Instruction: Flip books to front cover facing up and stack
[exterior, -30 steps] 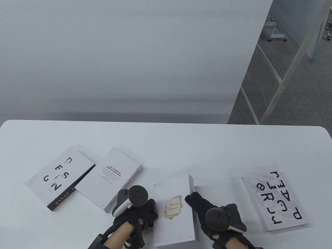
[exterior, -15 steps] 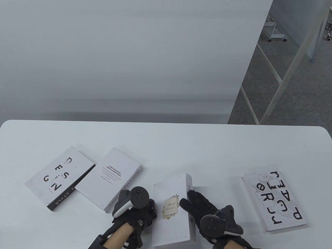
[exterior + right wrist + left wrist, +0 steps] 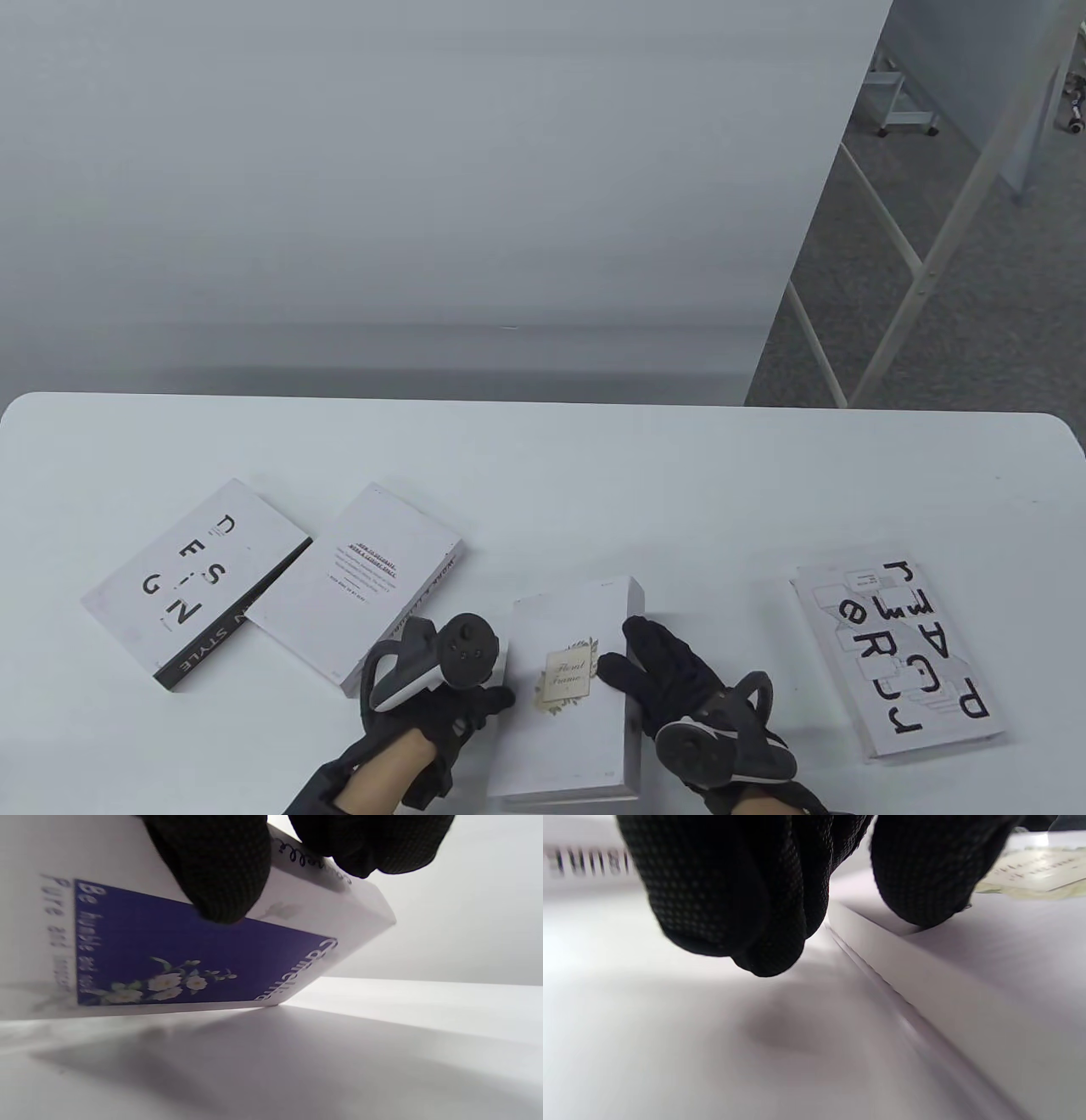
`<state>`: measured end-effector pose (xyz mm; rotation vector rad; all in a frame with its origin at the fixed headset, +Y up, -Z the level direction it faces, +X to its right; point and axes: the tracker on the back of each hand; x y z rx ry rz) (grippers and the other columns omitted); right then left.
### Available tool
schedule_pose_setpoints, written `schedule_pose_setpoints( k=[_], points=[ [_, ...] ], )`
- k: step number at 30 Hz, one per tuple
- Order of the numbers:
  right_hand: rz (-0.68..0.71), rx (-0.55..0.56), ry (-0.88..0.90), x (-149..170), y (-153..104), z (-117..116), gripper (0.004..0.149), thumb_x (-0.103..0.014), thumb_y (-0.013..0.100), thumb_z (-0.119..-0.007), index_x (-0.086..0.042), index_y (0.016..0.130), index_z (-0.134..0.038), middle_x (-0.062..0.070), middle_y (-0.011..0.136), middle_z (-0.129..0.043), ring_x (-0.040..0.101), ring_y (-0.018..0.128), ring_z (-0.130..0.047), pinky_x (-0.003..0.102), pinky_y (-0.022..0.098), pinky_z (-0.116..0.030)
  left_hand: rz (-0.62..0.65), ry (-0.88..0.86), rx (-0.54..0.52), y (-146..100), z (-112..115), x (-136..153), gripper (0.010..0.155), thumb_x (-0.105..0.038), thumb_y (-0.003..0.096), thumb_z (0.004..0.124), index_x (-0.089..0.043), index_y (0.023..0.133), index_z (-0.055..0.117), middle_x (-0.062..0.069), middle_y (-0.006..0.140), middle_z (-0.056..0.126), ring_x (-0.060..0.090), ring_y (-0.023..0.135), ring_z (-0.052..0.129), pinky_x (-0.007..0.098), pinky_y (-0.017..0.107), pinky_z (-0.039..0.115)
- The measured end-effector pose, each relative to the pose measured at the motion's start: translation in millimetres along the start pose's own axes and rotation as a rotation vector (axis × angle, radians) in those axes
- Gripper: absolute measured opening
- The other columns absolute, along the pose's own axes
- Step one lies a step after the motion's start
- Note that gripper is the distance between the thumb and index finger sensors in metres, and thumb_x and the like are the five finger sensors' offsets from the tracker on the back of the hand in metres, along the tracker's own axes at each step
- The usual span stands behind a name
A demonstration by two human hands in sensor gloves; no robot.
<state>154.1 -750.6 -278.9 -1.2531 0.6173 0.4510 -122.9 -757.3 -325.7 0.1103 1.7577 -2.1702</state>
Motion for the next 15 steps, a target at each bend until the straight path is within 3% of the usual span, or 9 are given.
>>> schedule_pose_setpoints(
  k=[3, 8, 12, 15],
  points=[
    [-0.043, 0.018, 0.035, 7, -1, 2, 0.070, -0.029, 0.043, -0.085, -0.034, 0.100, -0.045, 0.029, 0.107, -0.046, 0.050, 0.094, -0.064, 0.056, 0.064, -0.066, -0.005, 0.166, -0.112, -8, -25, 3, 0.081, -0.056, 0.0378, 0.082, -0.007, 0.100, 0.062, 0.012, 0.088, 0.085, 0.030, 0.066, 0.104, 0.035, 0.039, 0.095],
    [-0.168, 0.075, 0.120, 26, -4, 8, 0.069, -0.033, 0.042, -0.083, -0.033, 0.100, -0.046, 0.030, 0.104, -0.056, 0.049, 0.089, -0.075, 0.052, 0.061, -0.072, -0.064, 0.242, -0.285, -27, -67, 11, 0.089, -0.059, 0.0380, 0.081, -0.008, 0.105, 0.054, 0.018, 0.100, 0.071, 0.042, 0.084, 0.089, 0.051, 0.056, 0.081],
    [-0.291, 0.125, 0.238, 41, -6, 13, 0.068, -0.038, 0.041, -0.082, -0.031, 0.101, -0.050, 0.029, 0.099, -0.067, 0.047, 0.081, -0.085, 0.049, 0.056, -0.079, -0.053, 0.265, -0.238, -40, -91, 16, 0.102, -0.065, 0.0364, 0.079, -0.004, 0.110, 0.043, 0.029, 0.109, 0.046, 0.061, 0.096, 0.061, 0.069, 0.064, 0.060],
    [-0.395, 0.154, 0.382, 52, -6, 15, 0.068, -0.041, 0.041, -0.081, -0.028, 0.101, -0.052, 0.029, 0.095, -0.072, 0.046, 0.077, -0.090, 0.047, 0.052, -0.083, -0.004, 0.273, -0.265, -52, -104, 20, 0.107, -0.068, 0.0350, 0.077, -0.004, 0.111, 0.037, 0.029, 0.112, 0.039, 0.064, 0.100, 0.045, 0.079, 0.063, 0.040]
  ],
)
Point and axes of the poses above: the tracker on the back of each hand, its own x axis roughly to the little-finger side, its own y axis roughly from the wrist to the fingertips, z = x × y
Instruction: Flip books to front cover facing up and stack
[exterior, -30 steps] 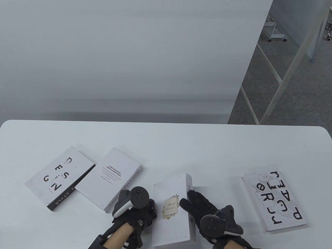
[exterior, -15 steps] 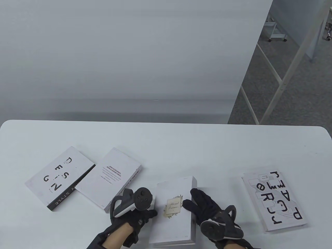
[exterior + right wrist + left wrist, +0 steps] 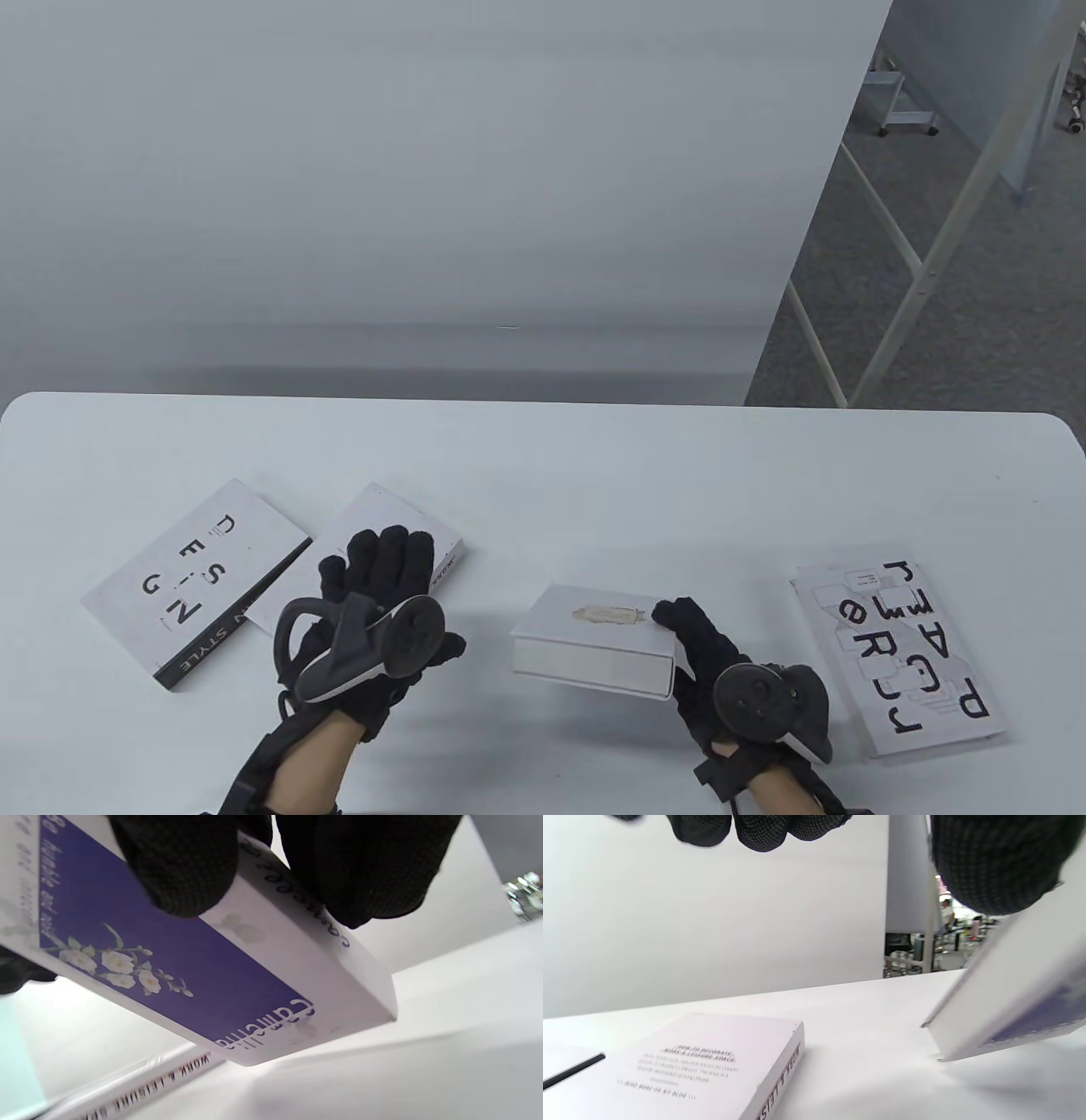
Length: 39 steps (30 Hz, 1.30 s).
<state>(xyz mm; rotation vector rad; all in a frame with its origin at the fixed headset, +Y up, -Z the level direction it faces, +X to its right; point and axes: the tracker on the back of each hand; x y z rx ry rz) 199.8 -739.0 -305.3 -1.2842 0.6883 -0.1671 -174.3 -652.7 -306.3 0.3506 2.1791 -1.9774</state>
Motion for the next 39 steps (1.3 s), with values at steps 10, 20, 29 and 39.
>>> schedule_pose_setpoints(
  k=[10, 20, 29, 39],
  points=[
    [-0.362, 0.037, 0.398, 29, 31, -15, 0.072, -0.054, 0.051, -0.070, -0.003, 0.099, -0.056, 0.023, 0.081, -0.090, 0.035, 0.059, -0.103, 0.037, 0.038, -0.092, 0.019, -0.047, -0.093, -21, -36, 21, 0.113, -0.074, 0.0342, 0.075, -0.004, 0.112, 0.032, 0.030, 0.113, 0.026, 0.065, 0.099, 0.021, 0.080, 0.063, 0.028],
    [-0.746, -0.038, 0.649, 40, 97, -68, 0.075, -0.058, 0.055, -0.064, 0.007, 0.091, -0.063, 0.019, 0.070, -0.097, 0.027, 0.049, -0.110, 0.030, 0.030, -0.096, 0.027, -0.035, -0.158, -37, -61, 18, 0.110, -0.074, 0.0346, 0.075, -0.005, 0.112, 0.040, 0.029, 0.114, 0.032, 0.064, 0.098, 0.021, 0.080, 0.063, 0.030],
    [-0.963, -0.020, 0.750, 45, 122, -106, 0.076, -0.058, 0.057, -0.060, 0.010, 0.090, -0.063, 0.021, 0.070, -0.096, 0.029, 0.049, -0.109, 0.030, 0.031, -0.095, 0.030, -0.052, -0.189, -43, -68, 21, 0.106, -0.073, 0.0354, 0.075, -0.006, 0.112, 0.046, 0.028, 0.114, 0.035, 0.063, 0.099, 0.024, 0.080, 0.063, 0.032],
    [-0.983, -0.031, 0.762, 47, 146, -120, 0.077, -0.057, 0.058, -0.055, 0.012, 0.091, -0.060, 0.021, 0.072, -0.095, 0.030, 0.050, -0.108, 0.031, 0.033, -0.095, 0.017, -0.058, -0.157, -38, -62, 25, 0.105, -0.074, 0.0357, 0.073, -0.006, 0.112, 0.047, 0.028, 0.114, 0.037, 0.063, 0.099, 0.024, 0.080, 0.064, 0.032]
  ],
)
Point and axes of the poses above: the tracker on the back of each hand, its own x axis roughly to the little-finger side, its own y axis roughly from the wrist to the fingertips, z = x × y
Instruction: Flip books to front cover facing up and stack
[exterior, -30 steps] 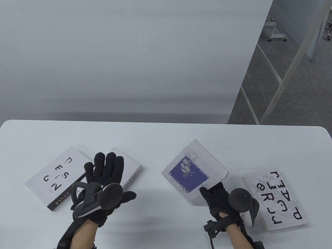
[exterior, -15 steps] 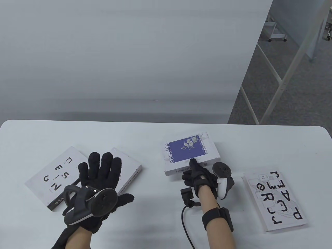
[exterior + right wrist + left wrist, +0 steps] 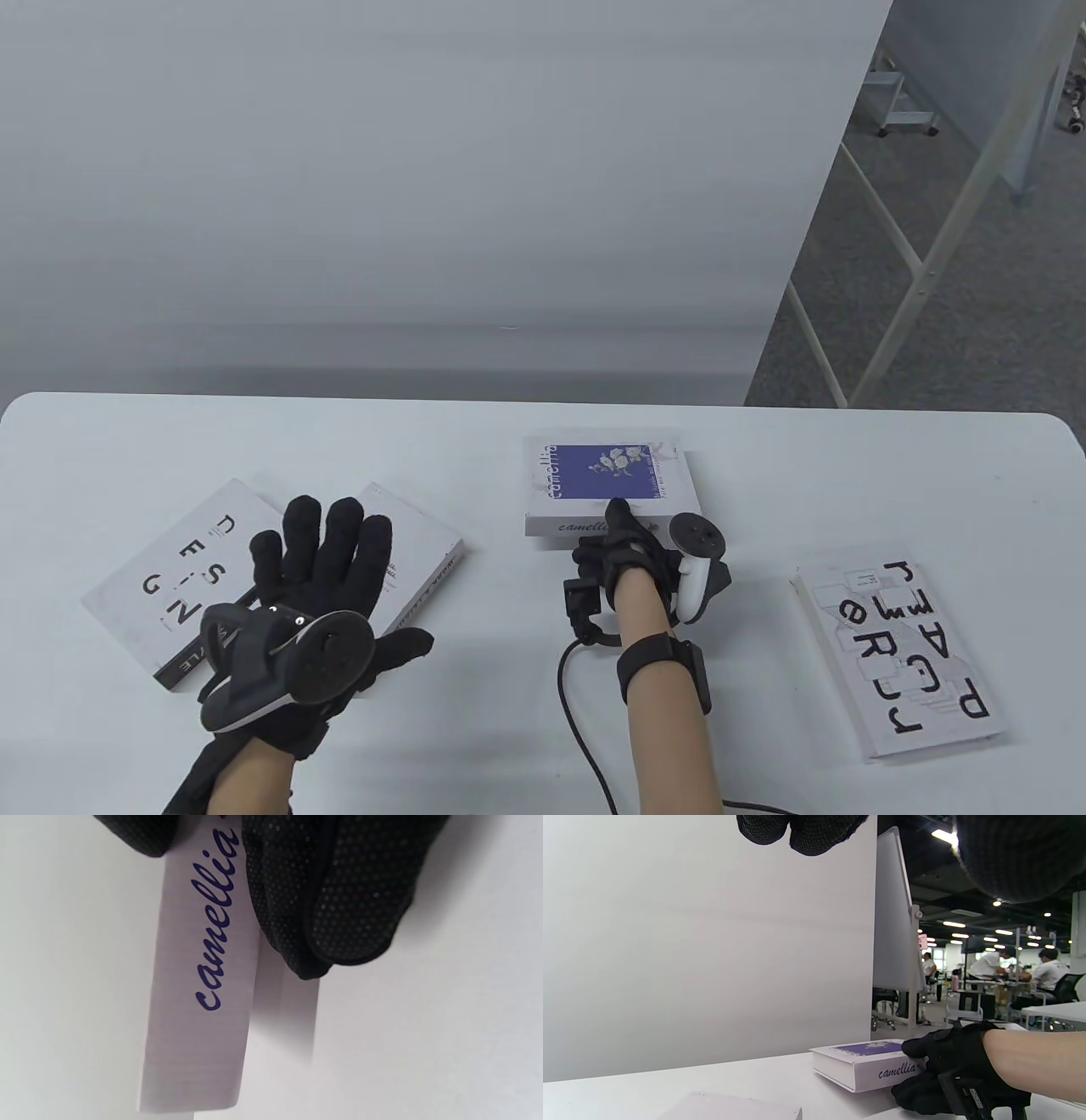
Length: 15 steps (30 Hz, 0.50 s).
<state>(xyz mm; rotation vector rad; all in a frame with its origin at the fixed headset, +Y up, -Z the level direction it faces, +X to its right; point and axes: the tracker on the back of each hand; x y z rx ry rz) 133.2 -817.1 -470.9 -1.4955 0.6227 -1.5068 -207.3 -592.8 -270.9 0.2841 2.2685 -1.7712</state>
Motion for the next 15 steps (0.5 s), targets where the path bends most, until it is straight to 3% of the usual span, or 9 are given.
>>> schedule_pose_setpoints(
  k=[10, 15],
  points=[
    [-0.009, -0.134, 0.098, 4, 0, -16, 0.079, -0.050, 0.061, -0.048, 0.020, 0.095, -0.048, 0.032, 0.080, -0.085, 0.039, 0.059, -0.101, 0.038, 0.039, -0.090, -0.008, -0.001, 0.019, 1, 2, 0, 0.105, -0.074, 0.0358, 0.072, -0.006, 0.112, 0.048, 0.028, 0.114, 0.038, 0.063, 0.099, 0.025, 0.079, 0.063, 0.033],
    [0.012, -0.166, 0.054, 2, -11, -20, 0.078, -0.048, 0.061, -0.048, 0.021, 0.097, -0.044, 0.033, 0.082, -0.082, 0.041, 0.061, -0.099, 0.039, 0.041, -0.089, -0.008, 0.007, 0.021, 2, 2, 0, 0.104, -0.074, 0.0359, 0.072, -0.006, 0.112, 0.048, 0.028, 0.114, 0.038, 0.063, 0.099, 0.025, 0.079, 0.064, 0.033]
  ],
)
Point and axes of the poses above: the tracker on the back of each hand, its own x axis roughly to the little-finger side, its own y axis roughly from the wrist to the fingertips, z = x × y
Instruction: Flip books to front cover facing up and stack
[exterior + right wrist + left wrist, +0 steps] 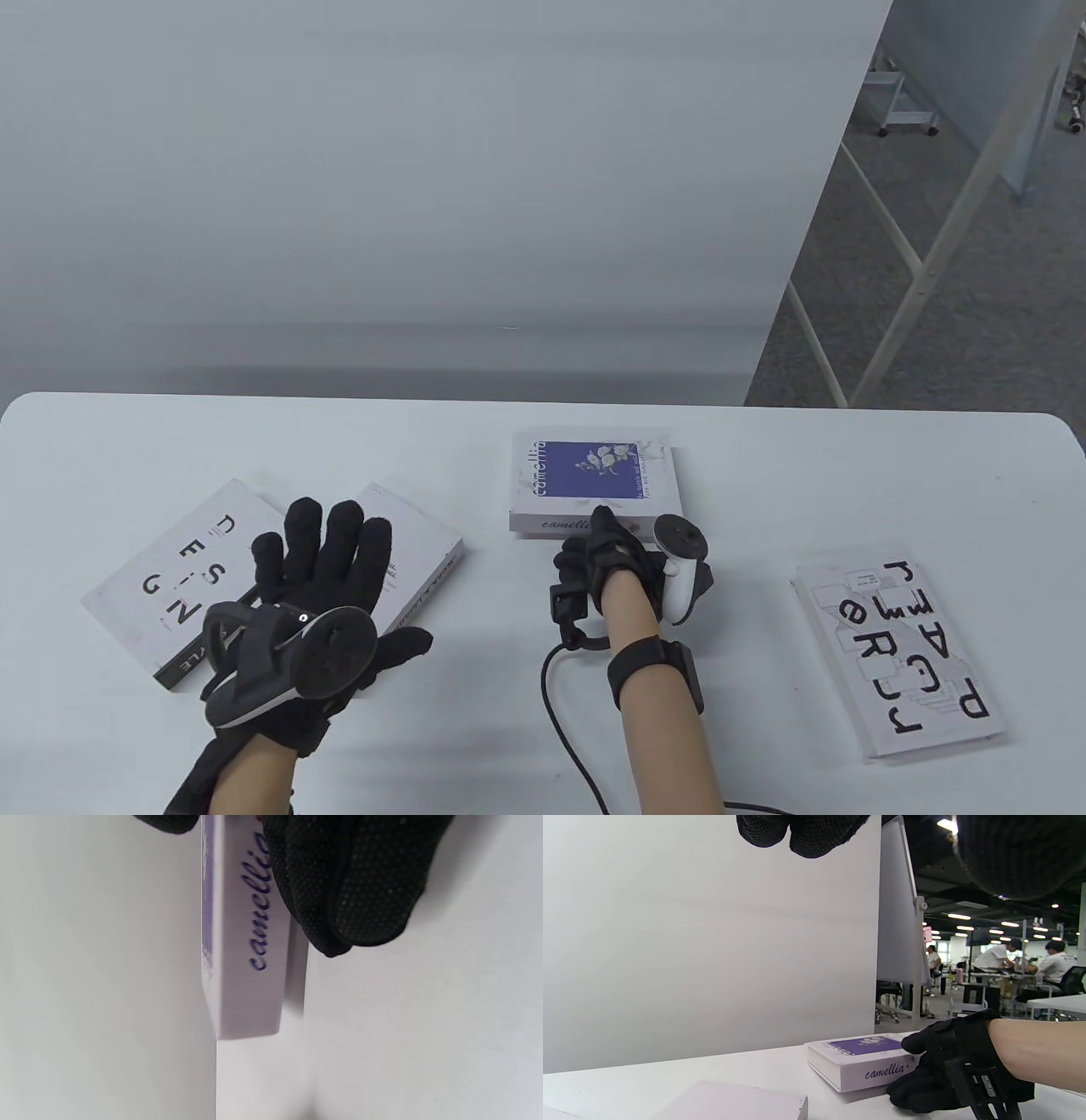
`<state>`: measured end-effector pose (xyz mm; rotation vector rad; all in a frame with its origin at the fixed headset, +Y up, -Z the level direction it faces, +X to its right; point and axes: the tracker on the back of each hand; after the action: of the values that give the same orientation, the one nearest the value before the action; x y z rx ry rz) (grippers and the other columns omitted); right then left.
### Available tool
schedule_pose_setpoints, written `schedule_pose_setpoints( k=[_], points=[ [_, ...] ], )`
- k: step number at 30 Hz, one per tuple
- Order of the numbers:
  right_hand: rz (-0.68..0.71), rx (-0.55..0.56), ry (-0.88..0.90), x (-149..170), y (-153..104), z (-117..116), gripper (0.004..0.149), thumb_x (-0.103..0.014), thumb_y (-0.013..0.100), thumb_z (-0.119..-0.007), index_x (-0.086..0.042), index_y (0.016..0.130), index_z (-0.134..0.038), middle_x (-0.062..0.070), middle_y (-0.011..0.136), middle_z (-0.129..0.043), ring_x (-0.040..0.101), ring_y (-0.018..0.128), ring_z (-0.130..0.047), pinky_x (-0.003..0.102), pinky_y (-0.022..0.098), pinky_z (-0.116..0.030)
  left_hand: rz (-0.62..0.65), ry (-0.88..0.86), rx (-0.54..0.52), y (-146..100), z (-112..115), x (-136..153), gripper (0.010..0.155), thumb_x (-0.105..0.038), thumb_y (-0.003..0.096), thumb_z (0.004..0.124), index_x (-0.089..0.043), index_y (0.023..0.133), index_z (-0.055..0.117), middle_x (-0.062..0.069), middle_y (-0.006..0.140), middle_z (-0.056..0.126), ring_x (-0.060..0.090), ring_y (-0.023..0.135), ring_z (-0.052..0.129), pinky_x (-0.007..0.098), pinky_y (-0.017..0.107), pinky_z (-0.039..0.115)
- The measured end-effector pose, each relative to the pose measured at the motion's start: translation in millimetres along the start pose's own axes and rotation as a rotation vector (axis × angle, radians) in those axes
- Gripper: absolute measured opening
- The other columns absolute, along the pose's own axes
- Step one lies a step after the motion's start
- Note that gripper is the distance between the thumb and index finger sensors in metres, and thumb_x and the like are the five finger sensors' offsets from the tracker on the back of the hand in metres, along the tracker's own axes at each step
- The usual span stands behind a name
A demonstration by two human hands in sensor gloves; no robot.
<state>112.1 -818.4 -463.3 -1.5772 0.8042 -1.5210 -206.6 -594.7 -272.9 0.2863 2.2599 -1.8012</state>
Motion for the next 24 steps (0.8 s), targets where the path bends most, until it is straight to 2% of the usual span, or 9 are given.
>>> schedule_pose_setpoints(
  k=[3, 6, 10, 13, 17, 21, 24],
  points=[
    [0.041, -0.009, -0.035, -4, -10, 1, 0.076, -0.047, 0.060, -0.051, 0.019, 0.098, -0.042, 0.034, 0.083, -0.080, 0.043, 0.063, -0.097, 0.040, 0.042, -0.088, 0.017, 0.001, -0.001, 1, 1, -4, 0.104, -0.074, 0.0361, 0.072, -0.006, 0.112, 0.048, 0.028, 0.114, 0.037, 0.063, 0.099, 0.026, 0.078, 0.065, 0.036],
    [0.110, -0.035, -0.108, -10, -20, 8, 0.073, -0.046, 0.060, -0.054, 0.013, 0.101, -0.039, 0.036, 0.087, -0.074, 0.046, 0.067, -0.093, 0.044, 0.045, -0.086, 0.033, -0.012, 0.018, 3, 4, -8, 0.105, -0.074, 0.0366, 0.072, -0.005, 0.112, 0.046, 0.031, 0.113, 0.034, 0.067, 0.098, 0.032, 0.072, 0.069, 0.045],
    [0.230, -0.129, -0.193, -18, -38, 30, 0.071, -0.043, 0.060, -0.055, 0.009, 0.104, -0.033, 0.041, 0.094, -0.061, 0.054, 0.076, -0.081, 0.053, 0.050, -0.078, 0.052, 0.010, 0.041, 8, 12, -17, 0.105, -0.075, 0.0374, 0.070, -0.006, 0.112, 0.043, 0.031, 0.112, 0.034, 0.066, 0.098, 0.035, 0.073, 0.068, 0.048],
    [0.337, -0.107, -0.273, -21, -57, 54, 0.072, -0.044, 0.059, -0.058, 0.007, 0.104, -0.034, 0.042, 0.096, -0.058, 0.058, 0.078, -0.077, 0.057, 0.051, -0.075, 0.070, 0.013, 0.044, 10, 18, -23, 0.102, -0.075, 0.0408, 0.065, -0.007, 0.113, 0.040, 0.030, 0.113, 0.031, 0.065, 0.100, 0.033, 0.076, 0.066, 0.048],
    [0.450, -0.079, -0.364, -23, -88, 85, 0.071, -0.040, 0.058, -0.065, 0.004, 0.105, -0.037, 0.040, 0.099, -0.056, 0.063, 0.080, -0.070, 0.064, 0.051, -0.071, 0.091, -0.020, -0.027, 11, 23, -27, 0.099, -0.077, 0.0436, 0.057, -0.011, 0.114, 0.038, 0.028, 0.115, 0.029, 0.062, 0.103, 0.038, 0.077, 0.065, 0.053],
    [0.559, -0.042, -0.547, -29, -120, 112, 0.077, -0.047, 0.057, -0.068, 0.004, 0.106, -0.039, 0.044, 0.100, -0.051, 0.066, 0.083, -0.064, 0.069, 0.053, -0.065, 0.078, 0.025, 0.049, 15, 34, -30, 0.101, -0.079, 0.0436, 0.055, -0.010, 0.115, 0.034, 0.029, 0.115, 0.027, 0.066, 0.102, 0.038, 0.079, 0.065, 0.051],
    [0.607, 0.002, -0.713, -33, -138, 134, 0.081, -0.051, 0.058, -0.067, 0.005, 0.107, -0.036, 0.045, 0.102, -0.048, 0.068, 0.084, -0.062, 0.071, 0.054, -0.063, 0.064, 0.036, 0.088, 18, 44, -30, 0.103, -0.079, 0.0434, 0.054, -0.009, 0.115, 0.031, 0.032, 0.113, 0.024, 0.073, 0.094, 0.030, 0.084, 0.060, 0.041]
  ],
)
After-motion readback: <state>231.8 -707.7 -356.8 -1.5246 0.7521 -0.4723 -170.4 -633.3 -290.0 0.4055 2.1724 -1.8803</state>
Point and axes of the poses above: the tracker on the back of each hand, its own x axis roughly to the little-finger side, its own y axis roughly from the wrist to the fingertips, z = x × y
